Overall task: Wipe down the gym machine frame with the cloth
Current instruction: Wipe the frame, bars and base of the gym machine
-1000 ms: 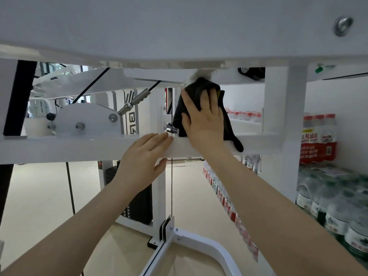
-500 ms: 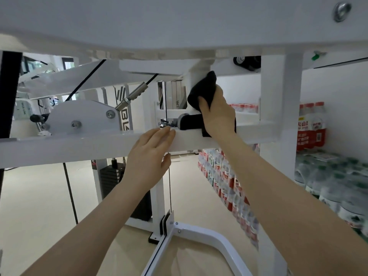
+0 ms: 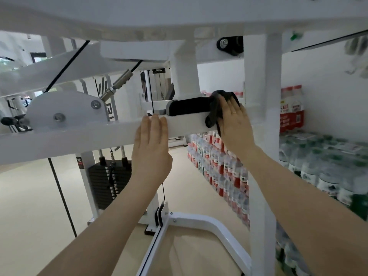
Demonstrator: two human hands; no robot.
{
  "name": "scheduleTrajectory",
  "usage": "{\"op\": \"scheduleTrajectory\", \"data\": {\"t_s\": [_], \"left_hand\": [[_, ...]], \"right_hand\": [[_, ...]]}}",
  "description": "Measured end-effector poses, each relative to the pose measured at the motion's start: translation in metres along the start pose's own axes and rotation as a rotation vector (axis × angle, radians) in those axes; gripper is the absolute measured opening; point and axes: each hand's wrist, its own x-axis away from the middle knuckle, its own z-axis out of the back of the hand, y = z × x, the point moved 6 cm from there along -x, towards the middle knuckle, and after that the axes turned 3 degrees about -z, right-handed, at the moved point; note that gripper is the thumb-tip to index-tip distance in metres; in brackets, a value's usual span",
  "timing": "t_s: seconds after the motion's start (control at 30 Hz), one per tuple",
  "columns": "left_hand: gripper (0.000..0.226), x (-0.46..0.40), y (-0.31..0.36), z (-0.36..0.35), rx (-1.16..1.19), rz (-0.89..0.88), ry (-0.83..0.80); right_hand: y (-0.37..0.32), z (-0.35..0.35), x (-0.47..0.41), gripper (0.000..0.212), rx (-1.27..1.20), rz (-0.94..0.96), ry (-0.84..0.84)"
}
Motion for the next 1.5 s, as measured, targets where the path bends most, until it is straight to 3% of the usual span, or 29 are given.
{"op": "scheduleTrajectory", "data": {"t_s": [0.1,0.17,0.3,0.4,0.5,0.6,0.7,0.83,1.0,1.1,1.17,1.23,1.33,1.5], "left_hand": [[0.082,-0.003,0.009,-0.001,0.017,0.076,-0.014],[0.085,-0.004,0.025,-0.003,0.06,0.042,0.002],[0.084,-0.012,0.077,-0.011,0.073,-0.133,0.035],[0.069,-0.029,0.118,-0.013,0.075,-0.222,0.053],[0.065,-0.06,0.145,-0.019,-0.002,-0.216,0.045],[0.07,-0.088,0.156,-0.029,-0.003,-0.158,0.02],[0.072,-0.096,0.154,-0.036,0.041,-0.117,0.039],[0.066,-0.093,0.152,-0.04,0.056,-0.114,0.032],[0.065,-0.091,0.155,-0.043,0.058,-0.086,0.009],[0.068,-0.091,0.157,-0.044,0.079,-0.059,0.005],[0.069,-0.092,0.159,-0.045,0.097,-0.036,0.018],[0.068,-0.094,0.162,-0.044,0.137,-0.002,0.051],[0.065,-0.095,0.164,-0.041,0.176,0.062,0.093],[0.063,-0.088,0.174,-0.04,0.214,0.036,0.1]], "right_hand": [[0.041,0.009,0.0,0.05,0.083,-0.084,0.008],[0.06,0.015,0.002,0.052,0.121,-0.043,-0.007],[0.075,0.016,0.004,0.047,0.232,0.183,-0.038],[0.086,0.018,-0.002,0.049,0.333,0.381,-0.037],[0.087,0.027,-0.026,0.039,0.443,0.565,0.034],[0.07,0.044,-0.084,0.037,0.503,0.618,0.107],[0.065,0.05,-0.122,0.043,0.441,0.608,0.082],[0.085,0.03,-0.078,0.028,0.227,0.638,0.191],[0.098,0.044,-0.044,0.033,-0.063,0.516,0.332],[0.124,0.076,-0.037,0.039,-0.223,0.182,0.472],[0.138,0.071,-0.047,0.05,-0.297,-0.076,0.287],[0.139,0.051,-0.063,0.065,-0.382,-0.21,0.059],[0.128,0.043,-0.088,0.084,-0.426,-0.227,0.006],[0.139,0.028,-0.038,0.077,-0.279,-0.075,0.019]]}}
